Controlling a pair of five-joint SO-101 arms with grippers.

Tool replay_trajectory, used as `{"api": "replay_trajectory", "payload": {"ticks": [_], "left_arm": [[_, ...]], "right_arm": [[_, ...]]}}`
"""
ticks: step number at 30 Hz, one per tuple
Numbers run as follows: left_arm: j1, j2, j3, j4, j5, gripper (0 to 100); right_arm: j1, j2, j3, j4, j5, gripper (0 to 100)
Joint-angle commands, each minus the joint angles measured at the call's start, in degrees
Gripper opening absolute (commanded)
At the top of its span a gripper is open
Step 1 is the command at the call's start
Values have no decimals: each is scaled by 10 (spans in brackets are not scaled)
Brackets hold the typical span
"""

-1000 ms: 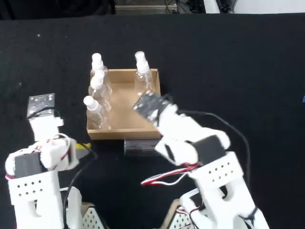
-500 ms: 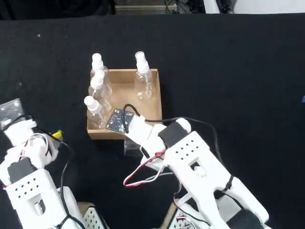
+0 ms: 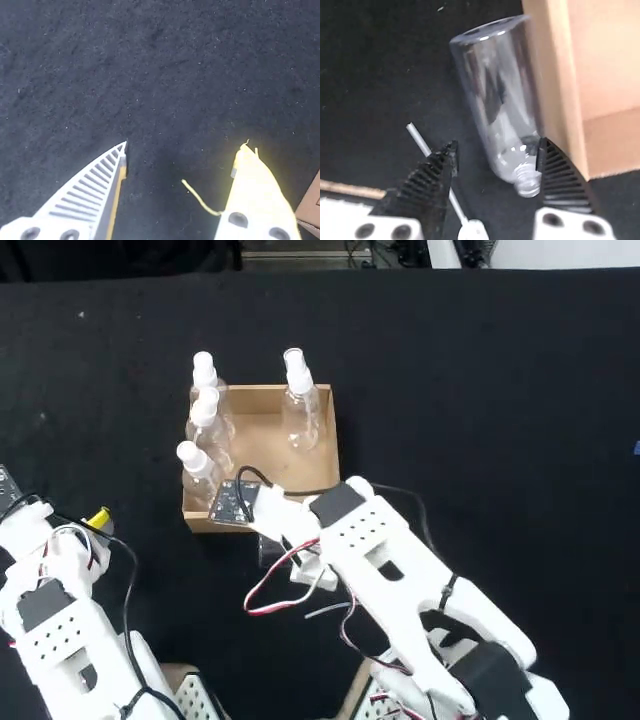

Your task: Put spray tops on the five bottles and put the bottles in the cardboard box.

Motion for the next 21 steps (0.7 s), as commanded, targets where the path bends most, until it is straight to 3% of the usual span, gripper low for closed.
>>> {"api": "replay_trajectory", "payload": {"ticks": [1,6,13,17,21], "left_arm": [[-4,-4,-5,-11,4,303],[-4,-4,-5,-11,4,303],[-4,-4,-5,-11,4,303],[-4,-4,-5,-11,4,303],[-4,-4,-5,-11,4,303]], "right_arm": [[-6,19,1,-52,4,223],[-9,23,42,-105,4,223],[-10,22,67,-92,-3,220],[-9,23,69,-91,-46,214],[-8,21,73,-85,-53,103]]}}
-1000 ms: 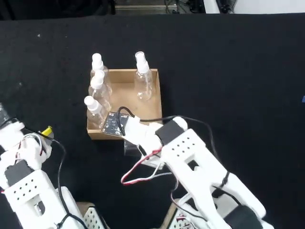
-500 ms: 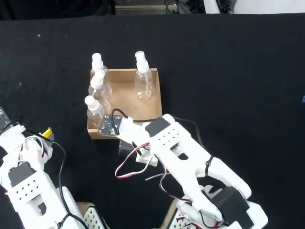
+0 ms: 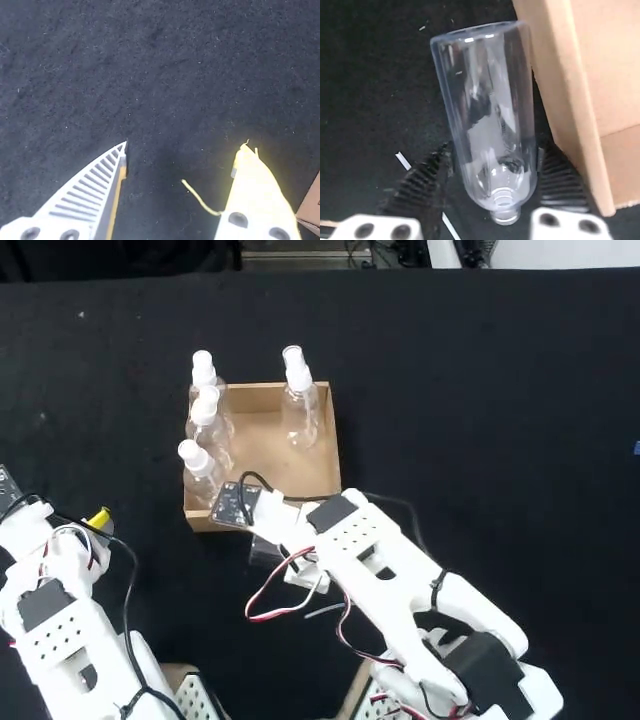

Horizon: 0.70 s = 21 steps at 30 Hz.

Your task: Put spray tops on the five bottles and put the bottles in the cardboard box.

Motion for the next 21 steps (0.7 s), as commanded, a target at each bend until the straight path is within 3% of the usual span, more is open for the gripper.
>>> {"api": "replay_trajectory", "payload": {"ticks": [1,6,12,17,21], "left_arm": [[-5,-4,-5,-11,4,303],[-5,-4,-4,-11,4,303],[-4,-4,-4,-11,4,303],[-4,-4,-5,-13,4,303],[-4,-4,-5,-12,4,303]], "right_arm": [[-4,-4,11,22,-9,81],[-3,-36,-5,105,-9,92],[26,-182,-10,189,-8,92],[124,-297,-90,302,40,92],[262,-328,-179,354,92,92]]}}
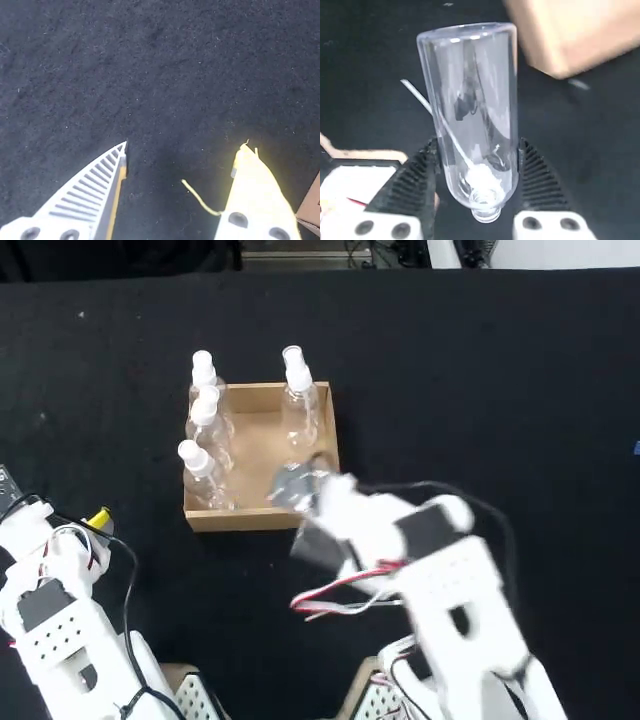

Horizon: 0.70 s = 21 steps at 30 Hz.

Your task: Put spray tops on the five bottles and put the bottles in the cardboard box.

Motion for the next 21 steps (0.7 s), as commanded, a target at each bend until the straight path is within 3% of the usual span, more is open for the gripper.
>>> {"api": "replay_trajectory", "payload": {"ticks": [1,7,11,18,21], "left_arm": [[-4,-4,-5,-12,4,303],[-6,-4,-5,-11,4,303],[-4,-4,-6,-11,4,303],[-4,-4,-5,-11,4,303],[-4,-4,-4,-11,4,303]], "right_arm": [[152,-30,-98,33,35,92],[454,80,-83,-70,8,91],[588,186,-65,-157,-35,90],[645,320,-31,-277,-179,95],[623,358,-53,-264,-230,196]]}}
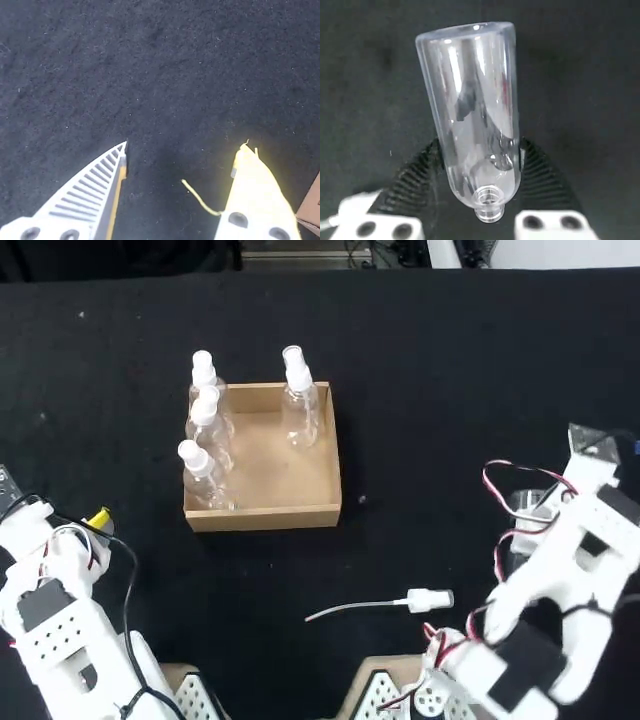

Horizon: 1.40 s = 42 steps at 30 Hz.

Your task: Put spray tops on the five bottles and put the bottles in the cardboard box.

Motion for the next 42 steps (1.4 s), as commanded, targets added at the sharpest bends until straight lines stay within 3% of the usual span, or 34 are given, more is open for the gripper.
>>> {"api": "replay_trajectory", "payload": {"ticks": [1,4,8,10,16,19,22,29,33,37,42], "left_arm": [[-4,-4,-4,-11,4,303],[-4,-5,-4,-11,4,303],[-4,-5,-3,-11,4,303],[-4,-5,-3,-11,4,303],[-4,-5,-3,-14,4,303],[-4,-5,-2,-15,4,303],[-4,-5,-1,-15,4,303],[-4,-5,-1,-14,4,303],[-4,-5,-1,-15,4,303],[-4,-5,-1,-15,4,303],[-4,-5,-1,-15,4,303]], "right_arm": [[-18,19,-39,13,-49,257],[-47,22,-79,75,-36,382],[-60,1,-157,154,40,361],[-53,-8,-200,182,161,356],[20,-11,-192,205,732,357],[39,-11,-167,200,898,357],[40,-11,-142,155,1000,358],[34,-11,-24,-49,1049,360],[22,-16,7,-64,1031,360],[-11,-16,7,-40,939,361],[-59,-16,1,-54,739,361]]}}
